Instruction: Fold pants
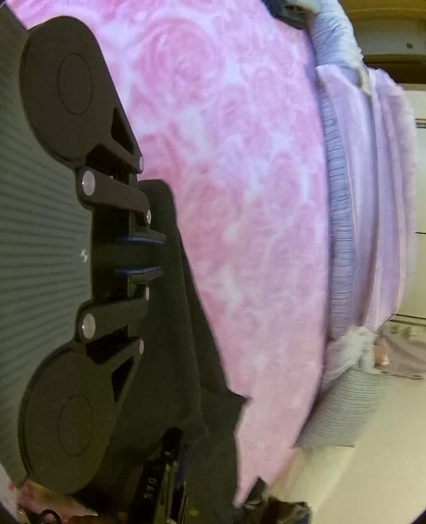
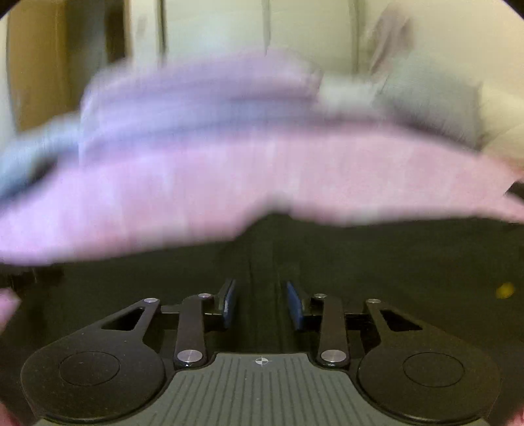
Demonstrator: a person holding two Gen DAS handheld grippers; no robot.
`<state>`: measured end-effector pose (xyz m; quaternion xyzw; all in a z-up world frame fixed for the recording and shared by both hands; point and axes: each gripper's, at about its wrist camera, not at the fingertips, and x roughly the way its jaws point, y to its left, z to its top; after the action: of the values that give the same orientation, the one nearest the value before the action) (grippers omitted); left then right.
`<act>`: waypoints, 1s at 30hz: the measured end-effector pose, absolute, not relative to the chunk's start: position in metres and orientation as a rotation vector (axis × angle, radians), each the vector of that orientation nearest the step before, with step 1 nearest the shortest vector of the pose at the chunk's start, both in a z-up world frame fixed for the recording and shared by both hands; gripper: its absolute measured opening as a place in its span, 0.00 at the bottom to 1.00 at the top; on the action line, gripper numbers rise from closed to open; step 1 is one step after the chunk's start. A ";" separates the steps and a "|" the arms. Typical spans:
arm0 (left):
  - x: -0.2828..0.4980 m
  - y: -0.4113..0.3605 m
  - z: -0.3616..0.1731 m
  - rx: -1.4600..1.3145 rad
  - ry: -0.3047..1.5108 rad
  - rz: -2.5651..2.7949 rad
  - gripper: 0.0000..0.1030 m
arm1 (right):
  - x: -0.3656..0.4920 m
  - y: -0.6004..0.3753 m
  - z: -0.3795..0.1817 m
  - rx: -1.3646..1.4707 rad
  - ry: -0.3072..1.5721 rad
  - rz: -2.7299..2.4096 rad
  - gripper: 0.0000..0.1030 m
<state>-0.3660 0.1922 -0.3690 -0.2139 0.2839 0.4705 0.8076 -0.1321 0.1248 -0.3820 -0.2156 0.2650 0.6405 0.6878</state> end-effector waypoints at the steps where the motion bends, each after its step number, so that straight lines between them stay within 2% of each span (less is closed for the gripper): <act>1: -0.365 0.188 -0.368 -0.437 0.607 1.016 0.12 | -0.135 0.125 -0.386 -0.468 0.569 1.452 0.29; 9: -0.386 0.099 -0.342 -0.422 0.562 0.974 0.12 | -0.122 0.050 -0.353 -0.348 0.516 1.482 0.29; 12: -0.378 0.081 -0.361 -0.365 0.639 0.974 0.13 | -0.121 0.054 -0.381 -0.417 0.611 1.471 0.29; 15: -0.378 0.080 -0.355 -0.387 0.618 0.997 0.13 | -0.111 0.049 -0.367 -0.360 0.649 1.488 0.30; 17: -0.384 0.084 -0.349 -0.443 0.584 0.983 0.13 | -0.087 0.038 -0.355 -0.237 0.687 1.480 0.35; 19: -0.389 0.083 -0.348 -0.466 0.570 0.984 0.13 | -0.048 0.016 -0.347 -0.058 0.750 1.386 0.57; 21: -0.391 0.083 -0.349 -0.477 0.568 0.983 0.13 | -0.001 -0.006 -0.349 0.140 0.824 1.238 0.65; 25: -0.392 0.083 -0.353 -0.490 0.556 0.984 0.13 | 0.082 -0.036 -0.369 0.376 0.956 0.996 0.65; 30: -0.390 0.086 -0.356 -0.487 0.563 0.984 0.13 | 0.136 -0.037 -0.399 0.613 1.083 0.968 0.65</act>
<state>-0.3903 0.0856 -0.3559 -0.2285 0.2638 0.4614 0.8157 0.1359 -0.0366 -0.3987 0.2757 0.4870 0.4356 0.7050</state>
